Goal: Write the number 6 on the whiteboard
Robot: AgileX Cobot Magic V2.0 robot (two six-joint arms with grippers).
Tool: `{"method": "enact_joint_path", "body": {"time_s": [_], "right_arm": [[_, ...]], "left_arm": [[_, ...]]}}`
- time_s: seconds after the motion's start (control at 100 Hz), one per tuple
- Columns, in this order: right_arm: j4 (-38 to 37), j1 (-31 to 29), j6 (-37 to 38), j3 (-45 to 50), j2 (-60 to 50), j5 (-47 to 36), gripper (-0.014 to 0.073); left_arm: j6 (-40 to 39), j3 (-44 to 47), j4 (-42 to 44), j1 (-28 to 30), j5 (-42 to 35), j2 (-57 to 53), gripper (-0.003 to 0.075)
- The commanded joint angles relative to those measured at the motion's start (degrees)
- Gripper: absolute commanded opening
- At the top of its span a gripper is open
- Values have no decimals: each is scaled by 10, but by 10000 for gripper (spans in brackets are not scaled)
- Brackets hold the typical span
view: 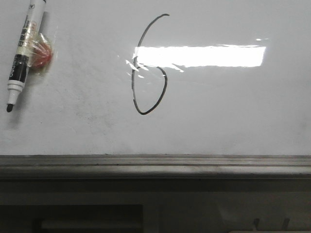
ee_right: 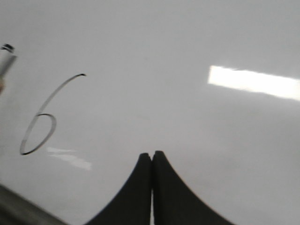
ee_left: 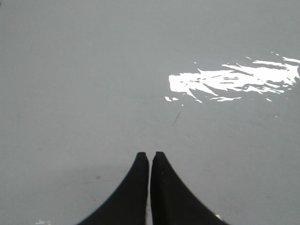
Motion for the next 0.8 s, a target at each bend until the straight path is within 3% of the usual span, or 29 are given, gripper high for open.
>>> {"method": "enact_joint_path", "body": {"time_s": [0.0, 0.06, 0.17, 0.31, 0.49, 0.79], "right_arm": [[-135, -21, 90, 4, 7, -110, -65], [-175, -41, 113, 26, 7, -148, -65], [-183, -91, 117, 63, 5, -166, -65], [-284, -130, 206, 97, -26, -162, -65], [-272, -153, 209, 121, -51, -117, -65], [-280, -155, 209, 121, -51, -109, -65]], "left_arm": [[-4, 28, -5, 0, -41, -18, -20], [-4, 28, -5, 0, -41, -18, -20], [-4, 28, -5, 0, -41, -18, -20], [-4, 28, -5, 0, -41, -18, -20], [-4, 28, -5, 0, -41, -18, -20], [-4, 28, -5, 0, -41, -18, -20]]}}
